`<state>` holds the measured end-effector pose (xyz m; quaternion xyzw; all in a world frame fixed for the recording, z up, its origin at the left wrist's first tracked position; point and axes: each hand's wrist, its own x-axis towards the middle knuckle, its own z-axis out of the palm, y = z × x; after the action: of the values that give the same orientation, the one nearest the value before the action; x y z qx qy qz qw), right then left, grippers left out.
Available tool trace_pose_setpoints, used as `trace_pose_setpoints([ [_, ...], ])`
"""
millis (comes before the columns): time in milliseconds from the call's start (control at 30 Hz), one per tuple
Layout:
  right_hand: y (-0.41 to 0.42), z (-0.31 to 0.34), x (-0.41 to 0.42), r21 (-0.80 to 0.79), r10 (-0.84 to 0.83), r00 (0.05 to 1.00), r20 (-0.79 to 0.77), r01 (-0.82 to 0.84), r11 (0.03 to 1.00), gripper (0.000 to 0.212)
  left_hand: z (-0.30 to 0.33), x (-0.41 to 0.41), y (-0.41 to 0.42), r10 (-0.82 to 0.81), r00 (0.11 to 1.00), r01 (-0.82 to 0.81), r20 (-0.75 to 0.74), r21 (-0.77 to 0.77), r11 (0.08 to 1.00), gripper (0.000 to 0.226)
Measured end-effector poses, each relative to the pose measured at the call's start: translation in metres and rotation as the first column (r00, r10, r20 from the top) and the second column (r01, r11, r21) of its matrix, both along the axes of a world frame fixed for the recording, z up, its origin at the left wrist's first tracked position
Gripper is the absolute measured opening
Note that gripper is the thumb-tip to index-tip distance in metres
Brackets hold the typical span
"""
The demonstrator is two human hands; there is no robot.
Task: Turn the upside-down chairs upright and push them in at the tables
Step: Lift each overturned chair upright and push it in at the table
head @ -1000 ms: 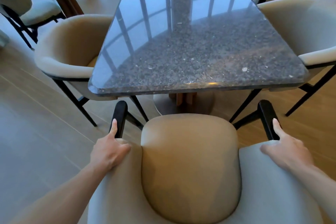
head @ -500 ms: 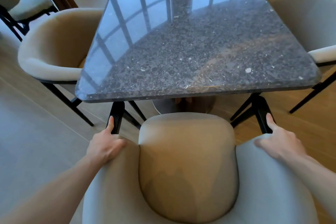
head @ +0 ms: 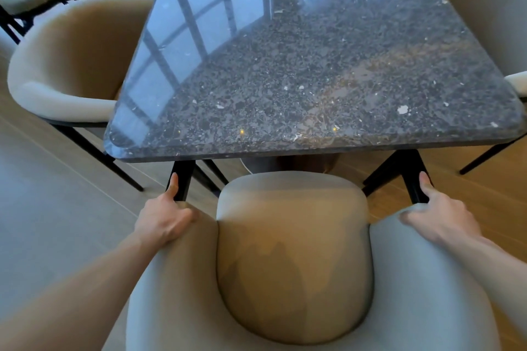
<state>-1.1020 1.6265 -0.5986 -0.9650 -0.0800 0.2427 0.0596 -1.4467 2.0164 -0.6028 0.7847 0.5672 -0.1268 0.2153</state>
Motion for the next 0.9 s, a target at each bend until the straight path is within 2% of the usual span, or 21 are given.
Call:
trace_pose_setpoints([
  [233,0.0,0.005,-0.004,0.009,0.009,0.999,-0.042,-0.009,1.0,0.117,0.01,0.0,-0.007,0.011,1.0,-0.01,0.028,-0.026,1.0,0.111],
  [367,-0.008,0.018,-0.018,0.063,-0.018,0.997,-0.071,0.022,0.998,0.121,0.021,-0.01,-0.022,-0.041,0.999,0.041,0.009,-0.013,0.999,0.117],
  [533,-0.018,0.027,-0.038,0.028,-0.009,0.998,-0.055,0.011,1.0,0.127,0.028,-0.021,-0.038,-0.011,0.999,0.012,0.044,-0.02,1.0,0.124],
  [700,-0.016,0.026,-0.043,0.005,0.003,1.0,-0.023,-0.003,1.0,0.126,0.029,-0.015,-0.04,-0.011,1.0,0.011,-0.015,0.009,1.0,0.128],
  [900,-0.016,0.026,-0.042,-0.023,0.009,0.999,-0.033,-0.01,1.0,0.136,0.031,-0.012,-0.042,-0.022,0.998,0.022,-0.057,0.001,1.0,0.135],
])
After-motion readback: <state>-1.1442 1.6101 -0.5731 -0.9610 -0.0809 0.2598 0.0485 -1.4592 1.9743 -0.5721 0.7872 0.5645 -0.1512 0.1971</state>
